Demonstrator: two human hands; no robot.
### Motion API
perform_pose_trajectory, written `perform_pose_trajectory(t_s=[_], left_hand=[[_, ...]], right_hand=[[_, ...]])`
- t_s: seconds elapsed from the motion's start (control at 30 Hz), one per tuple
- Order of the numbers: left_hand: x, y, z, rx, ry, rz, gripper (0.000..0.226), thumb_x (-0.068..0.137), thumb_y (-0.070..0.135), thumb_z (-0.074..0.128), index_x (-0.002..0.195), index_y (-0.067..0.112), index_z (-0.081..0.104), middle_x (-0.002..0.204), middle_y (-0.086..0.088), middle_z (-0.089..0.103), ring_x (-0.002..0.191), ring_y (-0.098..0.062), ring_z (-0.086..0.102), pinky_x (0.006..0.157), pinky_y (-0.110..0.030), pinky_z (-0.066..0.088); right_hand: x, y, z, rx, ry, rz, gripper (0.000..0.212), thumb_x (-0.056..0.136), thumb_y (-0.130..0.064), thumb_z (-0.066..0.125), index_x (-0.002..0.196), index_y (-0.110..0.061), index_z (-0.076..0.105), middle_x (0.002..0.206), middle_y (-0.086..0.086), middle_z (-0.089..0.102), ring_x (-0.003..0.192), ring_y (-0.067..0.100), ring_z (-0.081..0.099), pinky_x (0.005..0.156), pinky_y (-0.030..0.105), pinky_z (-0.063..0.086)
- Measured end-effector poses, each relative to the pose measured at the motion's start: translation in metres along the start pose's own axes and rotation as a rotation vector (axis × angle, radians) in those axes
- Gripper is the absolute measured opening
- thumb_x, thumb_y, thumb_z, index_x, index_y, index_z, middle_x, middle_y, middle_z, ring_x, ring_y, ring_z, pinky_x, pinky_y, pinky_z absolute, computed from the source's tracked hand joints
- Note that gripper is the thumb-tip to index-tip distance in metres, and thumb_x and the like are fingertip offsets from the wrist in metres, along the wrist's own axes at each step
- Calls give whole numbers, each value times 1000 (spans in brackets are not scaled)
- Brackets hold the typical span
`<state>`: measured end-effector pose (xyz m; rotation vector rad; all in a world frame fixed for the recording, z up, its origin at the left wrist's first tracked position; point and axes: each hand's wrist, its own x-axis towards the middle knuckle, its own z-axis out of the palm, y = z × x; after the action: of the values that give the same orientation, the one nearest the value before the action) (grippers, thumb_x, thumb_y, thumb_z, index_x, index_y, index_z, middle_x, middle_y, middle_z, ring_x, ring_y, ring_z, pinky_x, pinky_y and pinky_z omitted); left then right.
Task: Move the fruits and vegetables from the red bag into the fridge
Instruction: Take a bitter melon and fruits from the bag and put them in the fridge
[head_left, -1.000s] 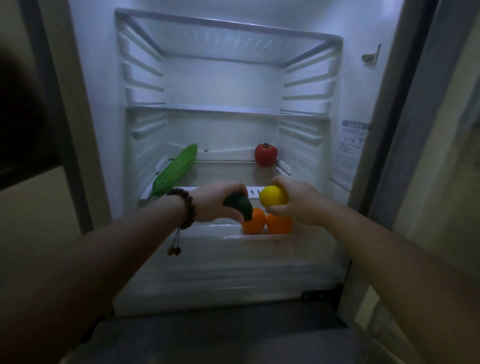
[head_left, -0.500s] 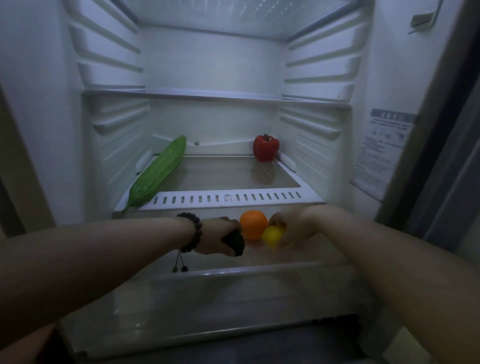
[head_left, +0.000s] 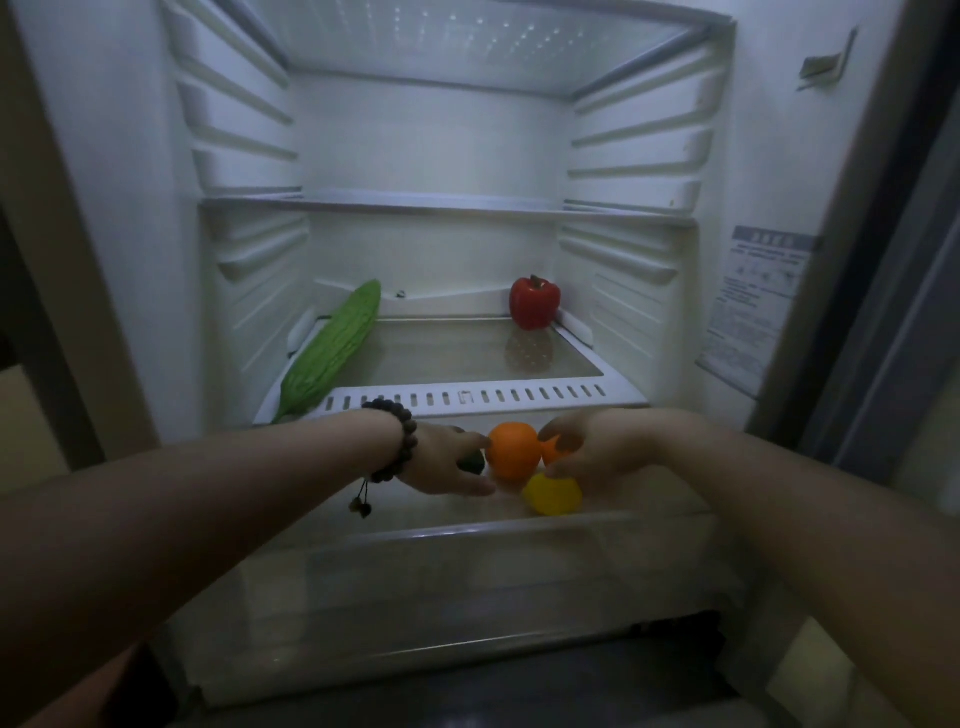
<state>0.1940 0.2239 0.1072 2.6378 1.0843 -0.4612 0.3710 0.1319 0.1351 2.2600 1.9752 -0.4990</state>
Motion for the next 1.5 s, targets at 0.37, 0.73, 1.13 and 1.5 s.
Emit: perform_pose_trajectory(t_s=[0.37,0.73,1.13,1.5], left_hand=[[-83,42,-15,-33,307,8,63,94,52,39,147,26,19,152,-2,29,135,-20,34,110,-39,32],[-167,81,45,-15,788,15,60,93,53,40,144,24,29,145,1,38,130,-17,36,107,-38,33],[-244,163,161,-153,822,210,61,91,57,38,143,27,30,146,4,36,134,-17,30,113,-36,25],[-283,309,238,-156,724,501,65,91,57,36,146,23,25,148,2,33,136,-18,29,111,-36,21]], right_hand=[[-40,-6,7,173,324,-194,50,91,-44,53,138,-34,39,144,-3,42,120,16,49,94,29,43],[-148,-33,39,214,554,-199,49,92,-42,53,137,-29,42,145,-2,39,129,16,40,104,32,35],[-298,-32,161,212,872,-82,39,88,-27,62,122,-10,58,127,8,53,118,24,50,99,29,37],[-467,18,259,72,913,305,42,87,-31,54,123,-10,58,133,14,50,127,30,44,102,38,37]])
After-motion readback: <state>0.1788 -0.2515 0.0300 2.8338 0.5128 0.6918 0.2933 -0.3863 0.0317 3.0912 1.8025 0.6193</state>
